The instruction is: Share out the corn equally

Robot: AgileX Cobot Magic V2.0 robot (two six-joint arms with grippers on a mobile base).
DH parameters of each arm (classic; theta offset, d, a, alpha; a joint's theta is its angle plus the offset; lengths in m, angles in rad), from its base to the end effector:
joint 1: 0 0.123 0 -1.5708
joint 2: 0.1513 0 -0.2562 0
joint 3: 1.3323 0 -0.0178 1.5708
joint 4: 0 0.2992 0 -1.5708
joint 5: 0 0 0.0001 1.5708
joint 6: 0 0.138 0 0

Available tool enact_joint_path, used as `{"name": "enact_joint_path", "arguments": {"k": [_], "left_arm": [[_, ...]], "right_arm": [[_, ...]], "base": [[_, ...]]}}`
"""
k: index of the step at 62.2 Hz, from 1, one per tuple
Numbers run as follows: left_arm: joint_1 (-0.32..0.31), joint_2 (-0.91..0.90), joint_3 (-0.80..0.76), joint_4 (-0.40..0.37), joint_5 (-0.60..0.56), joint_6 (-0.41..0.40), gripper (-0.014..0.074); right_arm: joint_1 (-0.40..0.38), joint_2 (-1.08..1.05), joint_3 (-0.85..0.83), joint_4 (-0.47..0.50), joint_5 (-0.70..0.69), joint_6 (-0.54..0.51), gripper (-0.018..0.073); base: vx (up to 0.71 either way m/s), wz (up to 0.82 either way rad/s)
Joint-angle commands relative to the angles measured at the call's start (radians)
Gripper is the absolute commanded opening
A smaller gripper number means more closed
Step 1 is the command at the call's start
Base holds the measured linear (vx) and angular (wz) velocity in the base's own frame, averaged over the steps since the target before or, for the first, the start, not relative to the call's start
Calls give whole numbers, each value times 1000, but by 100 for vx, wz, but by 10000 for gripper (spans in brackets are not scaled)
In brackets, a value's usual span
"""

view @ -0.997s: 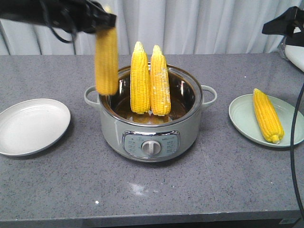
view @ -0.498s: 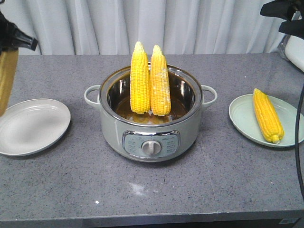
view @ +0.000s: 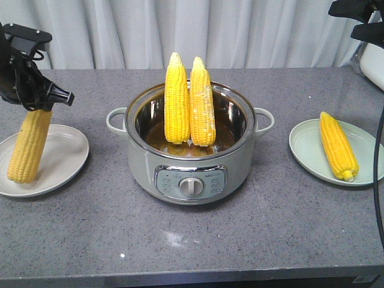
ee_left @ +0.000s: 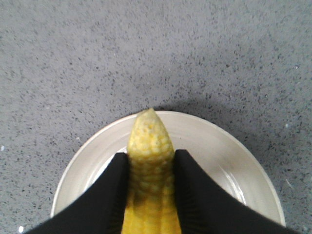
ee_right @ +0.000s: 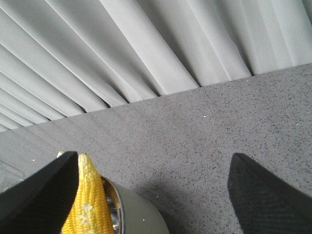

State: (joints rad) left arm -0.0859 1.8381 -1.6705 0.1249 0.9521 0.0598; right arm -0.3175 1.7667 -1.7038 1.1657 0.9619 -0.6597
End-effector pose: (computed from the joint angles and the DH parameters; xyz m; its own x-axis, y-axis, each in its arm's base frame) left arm 0.4740 -0.0268 0.2331 -0.8417 0.2044 -0.4998 0.1457 0.9772 0.1543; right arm 0.4750 -0.0465 0.3463 -0.5442 0.3618 -0.7569 -0.2932 0.7633 0.5757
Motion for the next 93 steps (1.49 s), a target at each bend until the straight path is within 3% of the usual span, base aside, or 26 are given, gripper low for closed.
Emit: {"name": "enact_joint_path", "arguments": {"k": [1,20,47,68,82,88,93], "left_arm": [[1,-41,-20,0,-21,-10,-8],[1,-41,-20,0,-2,-8,53],[1,-44,-20,0,44,-11,370],[1,-51,-21,-14,90,-37,398],[1,-121,-21,-107,63,-37,398],[1,-173,-21,-178,35,-37,398],[1,-213,-21,-242,5,-36,398]], "right_arm": [[-5,-50,-32,61,-3,-14,593],[-5,-50,-32,64,6,-19,593],[-5,-50,-32,77,23,-94,593],[-4,-50,-33,81,69,-154,593],[126,-50,-67,42,96,-217,593],[229,-50,-117,-44,48,-195,593],[312,-50,-144,-175,-26,-141,593]], "base": [[0,0],[0,0],[0,0],[0,0],[0,0],[0,0],[0,0]]}}
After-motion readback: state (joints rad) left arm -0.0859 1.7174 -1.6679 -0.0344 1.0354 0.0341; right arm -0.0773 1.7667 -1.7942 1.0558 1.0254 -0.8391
